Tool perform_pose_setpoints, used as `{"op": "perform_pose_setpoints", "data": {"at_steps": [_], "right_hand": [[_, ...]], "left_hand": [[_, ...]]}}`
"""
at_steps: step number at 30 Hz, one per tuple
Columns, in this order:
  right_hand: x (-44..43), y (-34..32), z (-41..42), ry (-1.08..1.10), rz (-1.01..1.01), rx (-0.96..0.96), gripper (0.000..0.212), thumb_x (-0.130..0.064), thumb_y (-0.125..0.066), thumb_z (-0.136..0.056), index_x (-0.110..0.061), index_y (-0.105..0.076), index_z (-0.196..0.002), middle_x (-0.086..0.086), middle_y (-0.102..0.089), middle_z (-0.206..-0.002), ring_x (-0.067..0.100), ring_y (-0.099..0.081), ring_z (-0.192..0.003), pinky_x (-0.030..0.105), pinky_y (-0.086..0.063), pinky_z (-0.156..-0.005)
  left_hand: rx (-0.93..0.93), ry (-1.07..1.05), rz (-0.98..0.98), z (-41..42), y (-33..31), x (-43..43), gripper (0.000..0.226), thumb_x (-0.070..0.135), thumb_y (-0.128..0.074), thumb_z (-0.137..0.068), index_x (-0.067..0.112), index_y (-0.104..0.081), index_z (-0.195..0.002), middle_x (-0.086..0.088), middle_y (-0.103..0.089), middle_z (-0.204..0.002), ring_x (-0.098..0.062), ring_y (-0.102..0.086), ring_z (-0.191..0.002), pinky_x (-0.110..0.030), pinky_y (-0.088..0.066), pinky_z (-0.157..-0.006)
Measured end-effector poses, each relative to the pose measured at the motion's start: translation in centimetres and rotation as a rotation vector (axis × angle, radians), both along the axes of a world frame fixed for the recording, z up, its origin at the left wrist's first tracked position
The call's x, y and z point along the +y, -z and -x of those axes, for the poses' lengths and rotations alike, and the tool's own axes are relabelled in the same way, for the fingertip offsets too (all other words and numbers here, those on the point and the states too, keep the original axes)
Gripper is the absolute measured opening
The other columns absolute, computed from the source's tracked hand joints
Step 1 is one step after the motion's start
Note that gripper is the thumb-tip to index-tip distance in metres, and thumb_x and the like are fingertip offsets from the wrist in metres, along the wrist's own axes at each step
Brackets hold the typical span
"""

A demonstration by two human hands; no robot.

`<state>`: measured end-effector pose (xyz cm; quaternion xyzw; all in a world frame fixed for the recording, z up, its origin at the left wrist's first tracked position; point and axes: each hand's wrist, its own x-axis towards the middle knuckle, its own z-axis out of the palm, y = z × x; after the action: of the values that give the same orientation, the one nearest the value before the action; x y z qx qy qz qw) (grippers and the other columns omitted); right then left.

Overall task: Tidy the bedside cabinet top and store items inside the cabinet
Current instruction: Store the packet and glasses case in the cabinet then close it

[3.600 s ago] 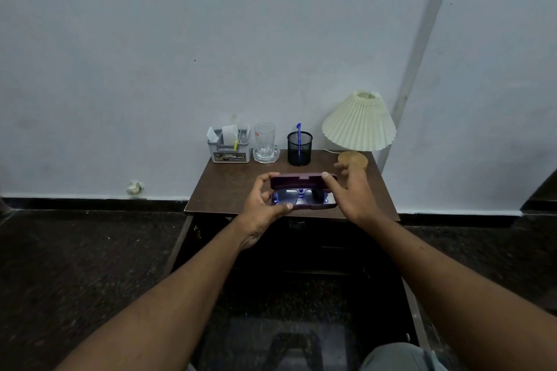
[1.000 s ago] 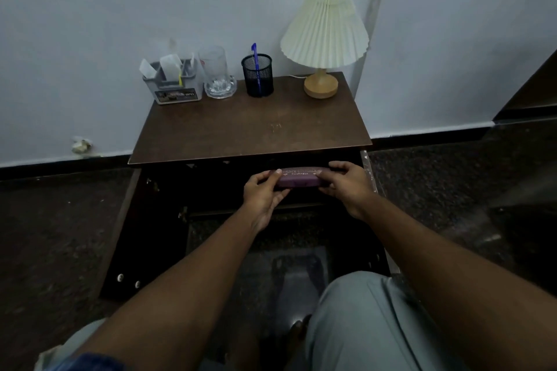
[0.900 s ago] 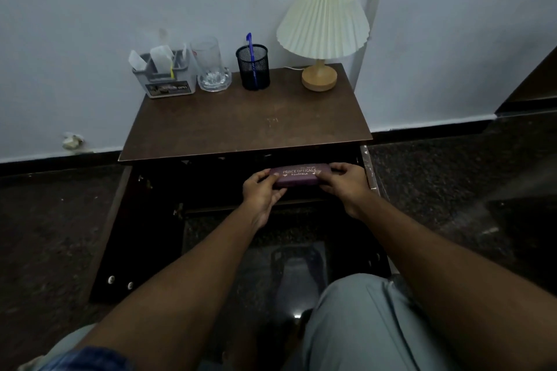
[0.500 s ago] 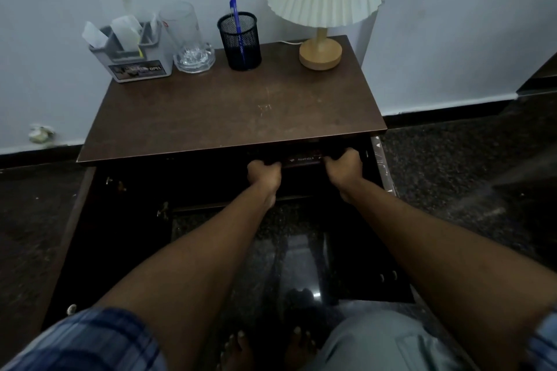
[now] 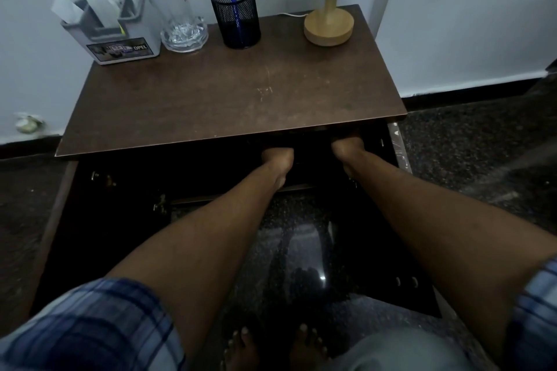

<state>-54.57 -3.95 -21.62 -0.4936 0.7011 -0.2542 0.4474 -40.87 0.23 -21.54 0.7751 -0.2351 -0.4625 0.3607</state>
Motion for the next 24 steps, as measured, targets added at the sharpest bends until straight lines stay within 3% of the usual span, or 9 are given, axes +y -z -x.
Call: {"op": "perform_pose_setpoints", "data": {"at_steps": [3, 6, 11, 14, 18, 21, 24], "right_hand": [[0.1, 0.0, 0.1, 0.012, 0.005, 0.016, 0.044, -0.013, -0.04, -0.107, -0.003, -0.04, -0.15, 0.015, -0.042, -0.155, 0.03, -0.039, -0.143, 0.028, -0.03, -0.114], [0.7, -0.4, 0.3, 0.119, 0.044, -0.011, 0.042, -0.019, -0.052, -0.101, -0.005, -0.054, -0.141, 0.013, -0.055, -0.144, 0.031, -0.05, -0.135, 0.027, -0.04, -0.104], [3.2, -1.3, 1.0, 0.155, 0.046, -0.02, 0.036, -0.017, -0.066, -0.086, 0.006, -0.069, -0.114, 0.022, -0.071, -0.115, 0.037, -0.066, -0.111, 0.043, -0.056, -0.093], [5.3, -2.7, 1.2, 0.073, 0.036, -0.012, 0.04, -0.022, -0.072, -0.083, -0.003, -0.069, -0.118, 0.015, -0.073, -0.114, 0.032, -0.068, -0.108, 0.043, -0.056, -0.095], [8.0, -5.4, 1.6, -0.092, 0.085, 0.067, 0.034, -0.022, -0.074, -0.086, -0.01, -0.067, -0.118, 0.009, -0.072, -0.105, 0.026, -0.067, -0.103, 0.03, -0.051, -0.09], [9.8, -8.3, 2.2, -0.235, 0.15, 0.171, 0.029, -0.021, -0.073, -0.089, -0.01, -0.07, -0.115, 0.007, -0.073, -0.104, 0.022, -0.067, -0.103, 0.027, -0.048, -0.09], [12.1, -11.2, 3.1, -0.329, 0.241, 0.275, 0.024, -0.023, -0.073, -0.089, -0.013, -0.071, -0.111, 0.005, -0.074, -0.103, 0.022, -0.068, -0.101, 0.03, -0.051, -0.09]], "left_hand": [[0.004, -0.025, 0.029, -0.1, -0.1, 0.4, 0.034, 0.007, -0.05, -0.096, 0.0, -0.06, -0.128, -0.015, -0.064, -0.128, -0.03, -0.061, -0.116, -0.027, -0.045, -0.081], [0.003, -0.065, 0.037, -0.8, -0.2, 1.1, 0.034, 0.007, -0.055, -0.092, -0.003, -0.063, -0.123, -0.016, -0.068, -0.12, -0.031, -0.066, -0.109, -0.03, -0.051, -0.079], [-0.018, -0.054, 0.062, -2.3, 0.2, 4.1, 0.032, 0.013, -0.062, -0.089, 0.001, -0.066, -0.119, -0.017, -0.073, -0.105, -0.03, -0.07, -0.093, -0.034, -0.056, -0.077], [0.015, -0.055, 0.108, -3.4, -0.5, 6.5, 0.027, 0.005, -0.059, -0.093, 0.005, -0.066, -0.12, -0.015, -0.073, -0.101, -0.023, -0.066, -0.087, -0.039, -0.057, -0.088], [-0.008, -0.047, 0.12, -5.4, -2.5, 10.1, 0.022, 0.002, -0.058, -0.092, 0.014, -0.07, -0.107, -0.014, -0.074, -0.101, -0.022, -0.066, -0.084, -0.044, -0.059, -0.09], [-0.117, 0.041, 0.124, -7.7, -4.5, 12.7, 0.018, 0.009, -0.061, -0.088, 0.024, -0.069, -0.085, -0.01, -0.076, -0.095, -0.023, -0.068, -0.081, -0.044, -0.059, -0.085], [-0.28, 0.16, 0.125, -10.9, -7.8, 15.2, 0.018, 0.011, -0.063, -0.089, 0.026, -0.069, -0.079, -0.002, -0.072, -0.086, -0.028, -0.071, -0.088, -0.038, -0.058, -0.082]]}}
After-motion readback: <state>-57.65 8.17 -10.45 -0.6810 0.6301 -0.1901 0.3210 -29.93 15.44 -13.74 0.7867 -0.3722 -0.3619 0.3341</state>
